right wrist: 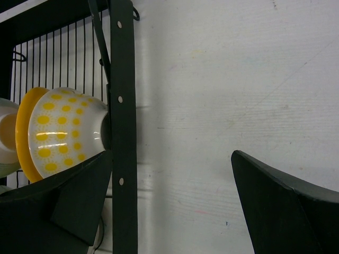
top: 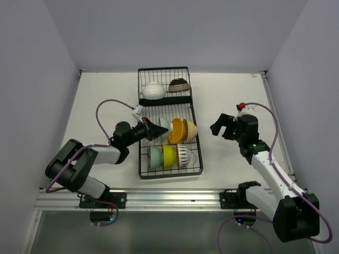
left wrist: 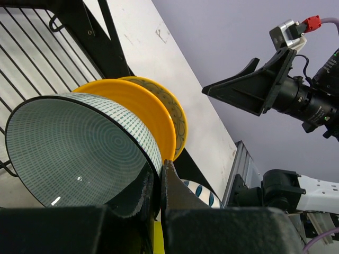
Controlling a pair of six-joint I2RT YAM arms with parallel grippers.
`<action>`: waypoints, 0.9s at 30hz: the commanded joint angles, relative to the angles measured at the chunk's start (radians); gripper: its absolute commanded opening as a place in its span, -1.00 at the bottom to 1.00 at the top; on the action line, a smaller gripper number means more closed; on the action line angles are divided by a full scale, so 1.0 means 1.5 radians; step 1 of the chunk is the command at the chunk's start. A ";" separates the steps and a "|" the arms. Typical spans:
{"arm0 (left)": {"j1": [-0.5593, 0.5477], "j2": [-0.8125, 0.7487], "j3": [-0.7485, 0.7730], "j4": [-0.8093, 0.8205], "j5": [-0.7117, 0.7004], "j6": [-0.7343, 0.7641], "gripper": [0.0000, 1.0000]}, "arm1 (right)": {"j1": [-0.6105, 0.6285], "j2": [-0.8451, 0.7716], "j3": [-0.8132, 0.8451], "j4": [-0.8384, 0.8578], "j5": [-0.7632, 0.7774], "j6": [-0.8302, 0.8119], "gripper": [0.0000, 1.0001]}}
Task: Unload the bowls from the dish rack
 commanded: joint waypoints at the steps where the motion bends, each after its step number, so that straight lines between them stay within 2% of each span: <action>1: 0.003 -0.008 0.021 0.094 0.015 0.028 -1.00 | 0.001 0.004 0.008 0.015 0.002 -0.003 0.97; 4: 0.003 -0.034 0.040 0.046 0.015 0.055 -1.00 | 0.001 0.003 0.009 0.014 0.004 -0.003 0.97; 7: 0.003 -0.086 0.073 -0.055 -0.003 0.112 -1.00 | 0.002 0.003 0.009 0.014 0.003 -0.003 0.97; 11: 0.004 -0.175 0.127 -0.250 -0.047 0.198 -1.00 | 0.001 0.003 0.009 0.015 0.003 -0.004 0.97; 13: 0.004 -0.198 0.161 -0.313 -0.087 0.241 -1.00 | 0.001 0.004 0.009 0.015 0.004 -0.004 0.97; 14: 0.004 -0.217 0.178 -0.387 -0.117 0.256 -1.00 | 0.001 0.003 0.008 0.015 0.003 -0.004 0.97; 16: 0.005 -0.231 0.221 -0.457 -0.152 0.298 -1.00 | 0.001 0.003 0.008 0.015 0.003 -0.004 0.97; 18: 0.004 -0.248 0.253 -0.570 -0.222 0.345 -1.00 | 0.001 0.002 0.008 0.016 0.004 -0.003 0.97; 21: 0.005 -0.246 0.342 -0.737 -0.358 0.398 -1.00 | 0.001 0.003 0.008 0.017 0.006 -0.004 0.97; 23: 0.015 -0.226 0.413 -0.842 -0.405 0.416 -1.00 | 0.001 0.003 0.008 0.017 0.006 -0.004 0.97; 27: 0.065 -0.183 0.490 -0.949 -0.507 0.453 -1.00 | 0.001 -0.001 0.008 0.016 0.007 -0.004 0.97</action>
